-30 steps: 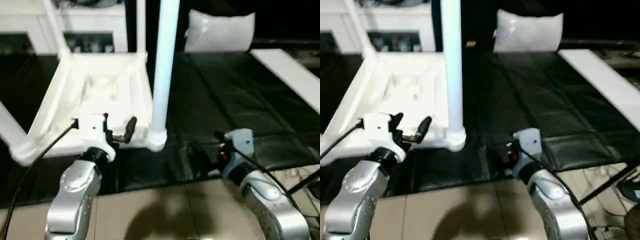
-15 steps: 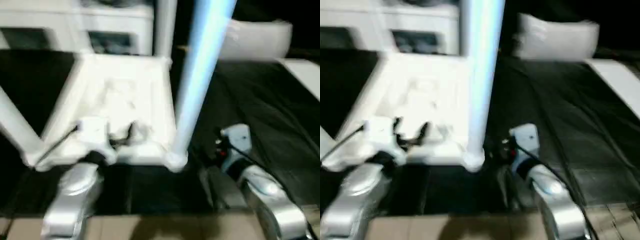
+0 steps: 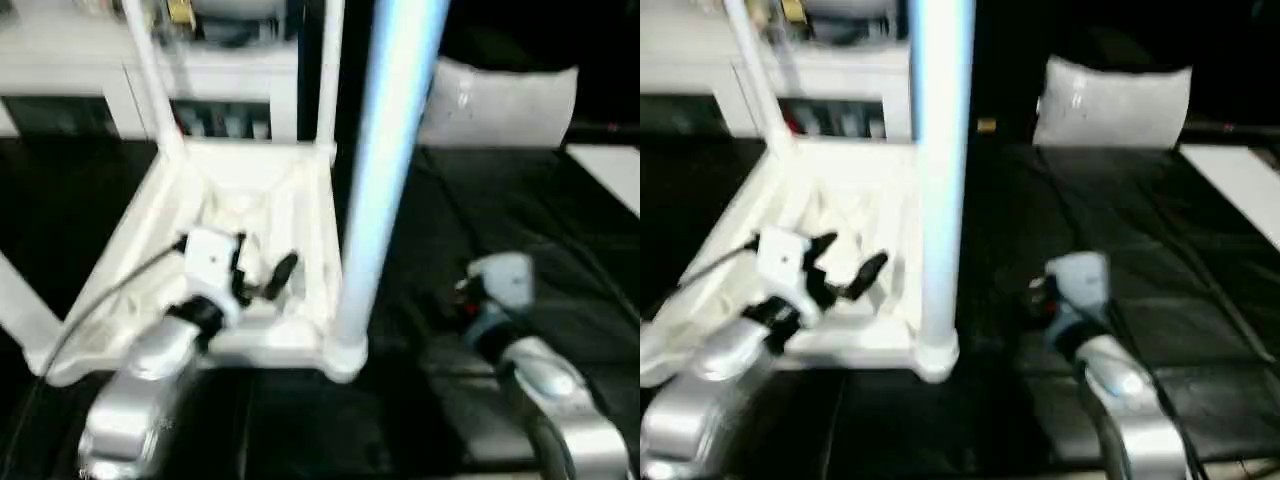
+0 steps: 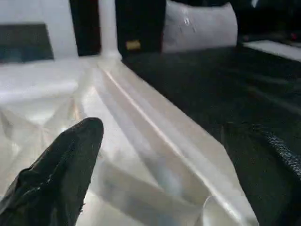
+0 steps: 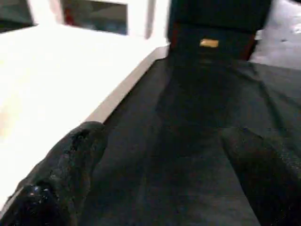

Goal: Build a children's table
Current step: Move to table

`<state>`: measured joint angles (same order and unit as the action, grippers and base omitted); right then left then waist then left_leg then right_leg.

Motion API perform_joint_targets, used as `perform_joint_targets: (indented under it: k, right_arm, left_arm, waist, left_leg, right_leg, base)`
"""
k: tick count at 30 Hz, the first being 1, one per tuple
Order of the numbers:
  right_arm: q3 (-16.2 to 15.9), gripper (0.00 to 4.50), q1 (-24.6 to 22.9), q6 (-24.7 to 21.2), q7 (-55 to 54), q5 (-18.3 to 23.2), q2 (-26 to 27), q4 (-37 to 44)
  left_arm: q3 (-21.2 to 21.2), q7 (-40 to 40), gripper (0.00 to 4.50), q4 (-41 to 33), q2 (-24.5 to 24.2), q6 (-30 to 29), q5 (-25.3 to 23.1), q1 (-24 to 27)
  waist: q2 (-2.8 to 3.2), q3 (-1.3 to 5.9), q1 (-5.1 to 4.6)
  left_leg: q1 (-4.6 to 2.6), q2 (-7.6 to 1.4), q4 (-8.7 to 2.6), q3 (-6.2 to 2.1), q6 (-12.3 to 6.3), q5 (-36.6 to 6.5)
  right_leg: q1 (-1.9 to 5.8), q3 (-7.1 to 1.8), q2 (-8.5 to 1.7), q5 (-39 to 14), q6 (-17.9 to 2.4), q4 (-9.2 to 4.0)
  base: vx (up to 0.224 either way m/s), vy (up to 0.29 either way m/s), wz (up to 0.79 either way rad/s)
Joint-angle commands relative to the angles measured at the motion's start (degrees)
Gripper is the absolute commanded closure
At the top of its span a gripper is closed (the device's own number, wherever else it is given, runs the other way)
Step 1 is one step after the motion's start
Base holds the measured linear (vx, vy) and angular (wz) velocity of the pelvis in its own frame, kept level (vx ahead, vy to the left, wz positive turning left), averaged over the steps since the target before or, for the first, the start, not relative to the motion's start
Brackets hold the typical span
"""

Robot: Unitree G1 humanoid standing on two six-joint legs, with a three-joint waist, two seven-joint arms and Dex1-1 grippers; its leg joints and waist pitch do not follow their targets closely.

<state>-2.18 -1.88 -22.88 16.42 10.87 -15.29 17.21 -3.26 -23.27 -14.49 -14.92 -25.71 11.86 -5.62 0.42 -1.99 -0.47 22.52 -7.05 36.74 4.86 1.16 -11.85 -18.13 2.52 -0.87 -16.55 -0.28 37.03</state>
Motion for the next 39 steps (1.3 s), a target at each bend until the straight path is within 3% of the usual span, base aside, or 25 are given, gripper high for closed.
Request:
perform_joint_targets:
  k: [1, 2, 3, 4, 6, 8, 9, 14, 15, 17, 19, 20, 21, 22, 25, 26, 27, 30, 34, 39]
  right_arm:
    - [0.5, 0.00, 0.5, -0.4, 2.6, 0.9, -1.7, 0.7]
    - [0.5, 0.00, 0.5, -0.4, 2.6, 0.9, -1.7, 0.7]
    - [0.2, 0.00, 0.9, -1.9, 4.6, 1.3, -3.5, 1.0]
    - [0.1, 0.00, 1.2, -4.6, 6.4, 2.5, -5.1, 1.2]
    - [-0.1, 0.00, 1.3, -5.8, 9.8, 3.8, -7.4, 1.1]
    - [-0.5, 0.00, 1.4, -5.7, 12.5, 4.0, -9.5, 1.1]
    - [-0.9, 0.00, 1.4, -5.5, 14.8, 4.1, -11.4, 1.1]
    - [-1.5, 0.00, 1.3, -5.3, 22.3, 5.9, -16.7, 1.2]
    - [-1.3, 0.00, 1.4, -5.7, 23.1, 6.5, -17.3, 1.2]
    - [-1.1, 0.00, 1.4, -6.0, 23.7, 6.9, -17.9, 1.4]
    - [-1.0, 0.00, 1.3, -6.2, 24.0, 7.1, -18.1, 1.5]
    - [-1.1, 0.00, 1.0, -6.0, 24.6, 7.2, -18.2, 1.9]
    - [-1.2, 0.00, 0.8, -5.9, 25.1, 7.3, -18.4, 2.3]
    - [-1.1, 0.00, 0.1, -6.3, 25.7, 8.0, -18.6, 3.1]
    - [-1.4, 0.00, -1.0, -6.5, 26.6, 8.7, -19.0, 4.4]
    - [-1.6, 0.00, -1.4, -6.7, 26.9, 9.0, -19.0, 5.0]
    - [-2.0, 0.00, -2.2, -6.9, 26.7, 9.0, -18.8, 5.8]
    - [-2.3, 0.00, -2.4, -6.7, 26.6, 8.8, -18.5, 5.7]
    - [-2.9, 0.00, -3.0, -6.1, 26.1, 8.0, -18.0, 5.6]
    - [-3.9, 0.00, -2.9, -5.4, 25.7, 7.2, -17.7, 5.5]
  left_arm:
    - [-2.1, -4.9, 0.02, 0.7, -2.1, -2.6, 1.6, -1.6]
    - [-2.1, -4.9, 0.02, 0.7, -2.1, -2.6, 1.6, -1.6]
    - [-4.0, -10.9, 0.02, 2.2, -5.8, -3.4, 2.4, -2.9]
    - [-5.4, -13.9, 0.02, 4.0, -8.5, -2.9, 1.5, -4.3]
    - [-6.5, -17.2, 0.02, 5.5, -10.8, -3.3, 1.3, -5.9]
    - [-7.5, -20.4, 0.02, 6.3, -12.6, -3.6, 1.4, -7.0]
    - [-8.2, -23.6, 0.02, 6.5, -14.1, -4.1, 2.2, -7.5]
    - [-12.1, -31.5, 0.02, 8.1, -18.2, -5.7, 2.9, -10.2]
    - [-13.1, -32.9, 0.30, 8.5, -18.7, -5.4, 2.9, -10.9]
    - [-14.1, -33.9, 0.38, 9.6, -18.4, -4.3, 2.5, -11.8]
    - [-14.5, -34.1, 0.50, 10.4, -18.0, -3.9, 2.1, -12.5]
    - [-14.8, -34.7, 0.64, 11.1, -17.5, -3.5, 1.9, -13.1]
    - [-15.0, -35.2, 0.64, 11.5, -17.2, -3.4, 1.8, -13.6]
    - [-15.7, -36.5, 0.81, 11.6, -17.2, -3.8, 1.9, -14.2]
    - [-17.3, -37.8, 0.86, 11.8, -17.4, -4.6, 1.7, -15.3]
    - [-17.8, -38.1, 0.96, 12.0, -17.3, -4.8, 1.6, -15.6]
    - [-18.7, -37.3, 1.21, 12.1, -16.8, -4.2, 0.4, -15.7]
    - [-19.2, -36.4, 1.30, 12.4, -16.3, -3.8, -0.6, -15.6]
    - [-19.8, -35.5, 1.67, 11.0, -15.7, -5.2, -0.8, -14.8]
    - [-21.0, -34.3, 2.11, 13.1, -15.0, -4.1, -2.8, -15.4]
  waist:
    - [0.12, 2.91, 0.01]
    - [-0.07, 2.59, 0.23]
    - [-0.38, 1.65, 0.16]
    - [0.05, 1.34, 0.19]
    - [0.29, 1.07, -0.17]
    - [0.08, 0.98, -0.48]
    - [0.37, 0.95, -0.34]
    - [-0.22, 0.99, 0.01]
    - [-0.19, 1.07, 0.17]
    - [-0.15, 1.15, 0.26]
    - [-0.04, 1.34, 0.43]
    - [0.38, 1.53, 0.61]
    - [0.13, 1.63, 0.70]
    - [0.46, 1.80, 0.96]
    - [0.35, 2.02, 1.25]
    - [0.89, 2.09, 1.44]
    - [0.85, 2.02, 1.54]
    - [0.70, 1.85, 1.70]
    - [0.72, 1.50, 1.89]
    - [0.71, 1.52, 2.18]
  left_leg:
    - [-0.99, -5.52, -4.13, -1.74, -9.65, 12.7]
    - [-0.85, -5.27, -4.52, -1.25, -8.30, 7.5]
    - [-1.36, -5.45, -5.64, -0.85, -4.82, -5.1]
    - [-2.04, -5.61, -5.99, -0.70, -2.68, -11.6]
    - [-2.24, -5.77, -6.43, -0.77, -0.57, -16.6]
    - [-2.07, -5.67, -6.62, -0.35, 1.63, -20.6]
    - [-2.20, -5.78, -6.56, -0.13, 1.97, -20.5]
    - [-2.01, -5.97, -6.52, 0.53, 0.35, -17.3]
    - [-1.94, -6.04, -6.45, 0.70, -0.19, -16.0]
    - [-1.90, -6.09, -6.40, 0.93, -0.66, -14.5]
    - [-1.82, -6.17, -6.31, 1.11, -1.36, -12.7]
    - [-1.89, -6.19, -6.21, 1.14, -1.82, -11.4]
    - [-1.93, -6.25, -6.15, 1.34, -2.36, -10.5]
    - [-1.88, -6.33, -6.08, 1.35, -2.79, -9.0]
    - [-1.75, -6.42, -5.91, 1.38, -4.30, -6.7]
    - [-1.59, -6.33, -5.77, 1.36, -4.79, -5.7]
    - [-1.52, -6.47, -5.80, 1.41, -4.98, -5.9]
    - [-1.62, -6.51, -5.94, 1.48, -4.78, -7.9]
    - [-1.79, -6.64, -6.24, 1.53, -2.67, -11.2]
    - [-1.83, -6.56, -6.25, 1.64, -2.01, -11.2]
  right_leg:
    - [1.58, -3.15, -8.09, 22.5, -9.7, -3.04]
    - [1.70, -3.19, -8.19, 19.5, -10.2, -3.57]
    - [1.58, -3.24, -7.86, 8.0, -12.3, -4.61]
    - [1.07, -3.40, -7.43, -0.2, -12.9, -4.90]
    - [0.84, -3.43, -7.21, -6.0, -13.1, -5.15]
    - [0.60, -3.70, -7.63, -12.0, -12.2, -5.63]
    - [0.22, -3.83, -7.86, -12.9, -11.9, -5.77]
    - [0.09, -3.78, -8.15, -10.9, -12.2, -5.83]
    - [0.16, -3.77, -8.24, -9.6, -12.7, -5.68]
    - [0.16, -3.72, -8.23, -7.8, -13.1, -5.56]
    - [0.31, -3.69, -8.30, -4.8, -13.8, -5.32]
    - [0.35, -3.65, -8.26, -2.5, -14.1, -5.11]
    - [0.34, -3.65, -8.19, -0.7, -14.4, -5.14]
    - [0.47, -3.58, -8.30, 2.0, -14.8, -4.88]
    - [0.64, -3.42, -8.28, 6.5, -15.1, -4.53]
    - [0.64, -3.38, -8.35, 7.9, -15.3, -4.39]
    - [0.60, -3.40, -8.37, 8.4, -15.3, -4.42]
    - [0.56, -3.37, -8.42, 5.5, -15.5, -4.70]
    - [0.32, -3.54, -8.41, -1.0, -15.5, -5.13]
    - [0.13, -3.71, -8.38, -1.5, -14.7, -5.20]
  base:
    - [-0.019, 0.054, -0.03]
    - [-0.019, 0.054, -0.03]
    - [0.000, 0.000, 0.00]
    - [0.000, 0.000, 0.00]
    - [-0.030, 0.010, 0.00]
    - [-0.060, 0.025, -0.03]
    - [0.000, 0.000, 0.00]
    - [0.000, 0.000, 0.00]
    - [0.000, 0.000, 0.00]
    - [0.000, 0.000, 0.00]
    - [0.000, 0.000, 0.00]
    - [0.000, 0.000, 0.00]
    - [0.000, 0.000, 0.00]
    - [0.000, 0.000, 0.00]
    - [0.000, 0.000, 0.00]
    - [0.000, 0.000, 0.00]
    - [0.000, 0.000, 0.00]
    - [0.000, 0.000, 0.00]
    - [0.000, 0.000, 0.00]
    - [0.000, 0.000, 0.00]
